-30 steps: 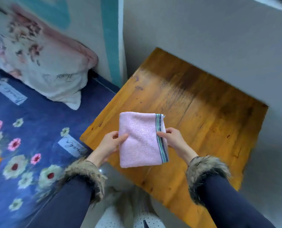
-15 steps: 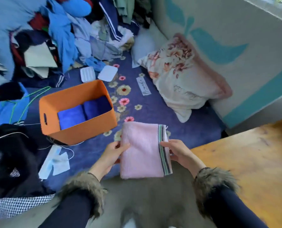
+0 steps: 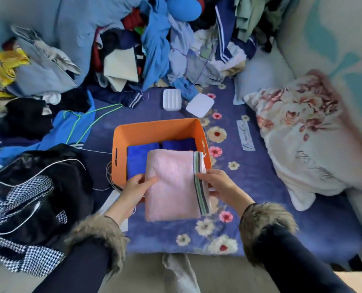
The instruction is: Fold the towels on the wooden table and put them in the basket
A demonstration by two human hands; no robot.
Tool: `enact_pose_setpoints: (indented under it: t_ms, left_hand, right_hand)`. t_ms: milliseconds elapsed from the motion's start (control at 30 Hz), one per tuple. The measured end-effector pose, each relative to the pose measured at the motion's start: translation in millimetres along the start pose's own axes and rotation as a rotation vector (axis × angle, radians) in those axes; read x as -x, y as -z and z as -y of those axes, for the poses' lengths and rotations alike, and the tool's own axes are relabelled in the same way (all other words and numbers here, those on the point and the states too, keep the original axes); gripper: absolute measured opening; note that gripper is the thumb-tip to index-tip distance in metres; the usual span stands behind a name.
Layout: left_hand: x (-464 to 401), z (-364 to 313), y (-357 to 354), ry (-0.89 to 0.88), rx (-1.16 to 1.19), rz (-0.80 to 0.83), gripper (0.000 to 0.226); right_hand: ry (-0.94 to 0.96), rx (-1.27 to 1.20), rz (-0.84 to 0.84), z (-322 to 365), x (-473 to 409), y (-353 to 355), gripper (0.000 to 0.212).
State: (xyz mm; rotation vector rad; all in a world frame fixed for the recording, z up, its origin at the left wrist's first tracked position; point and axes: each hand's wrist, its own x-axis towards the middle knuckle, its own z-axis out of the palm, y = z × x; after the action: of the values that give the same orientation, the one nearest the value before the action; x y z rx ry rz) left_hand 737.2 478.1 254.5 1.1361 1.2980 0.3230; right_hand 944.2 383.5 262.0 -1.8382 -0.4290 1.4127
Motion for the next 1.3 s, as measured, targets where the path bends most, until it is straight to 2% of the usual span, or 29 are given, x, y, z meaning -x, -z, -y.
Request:
enact_pose_setpoints:
  t_ms: [100, 267, 433, 533, 667, 833, 933, 1067, 1167, 1233, 1300]
  left_hand:
    - [-52, -16, 20, 0.006, -0.048, -0.074, 0.025]
    - [-143, -17, 47, 0.086, -0.125, -0.192, 0.028]
    - [-208, 10, 50, 0.192, -0.329, -0.267, 0.032]
    - [-238, 30, 45, 0.217, -0.447, -0.353, 0.035]
    - [-252, 41, 41, 0.169, -0.593, -0.511, 0.030]
    - [-265, 35, 38, 0.101, -0.622, -0.589, 0.030]
    - [-273, 42, 40, 0.031, -0.665, -0.534, 0.040]
    - [-275, 53, 45, -0.021, -0.819, -0.409, 0.064]
    - [-277, 53, 48, -0.236, -1.087, -0.247, 0.072]
    - [-285, 54, 48, -0.309, -1.229, -0.083, 0.078]
    - [-294, 57, 50, -0.310, -1.317, 0.013, 0.091]
  right_hand:
    - [-0.010, 0.041, 0.011, 32, -58, -21, 0.011]
    - [-0.094, 0.100, 0.037, 58, -152, -63, 0.002]
    - [-0.246, 0.243, -0.009, 43, -233, -95, 0.011]
    - [-0.272, 0.252, -0.049, 21, -271, -111, 0.013]
    - [-0.259, 0.283, -0.066, 4, -299, -134, 0.010]
    - [-0.213, 0.365, -0.143, 5, -321, -147, 0.013]
    - [-0.186, 0.380, -0.184, 12, -321, -146, 0.027]
    - [-0.179, 0.496, -0.124, 12, -318, -149, 0.027]
    - [-0.121, 0.585, -0.110, 4, -317, -150, 0.022]
    - [0.052, 0.700, -0.193, -2, -311, -150, 0.026]
    - [0.351, 0.886, -0.257, -9, -304, -152, 0.031]
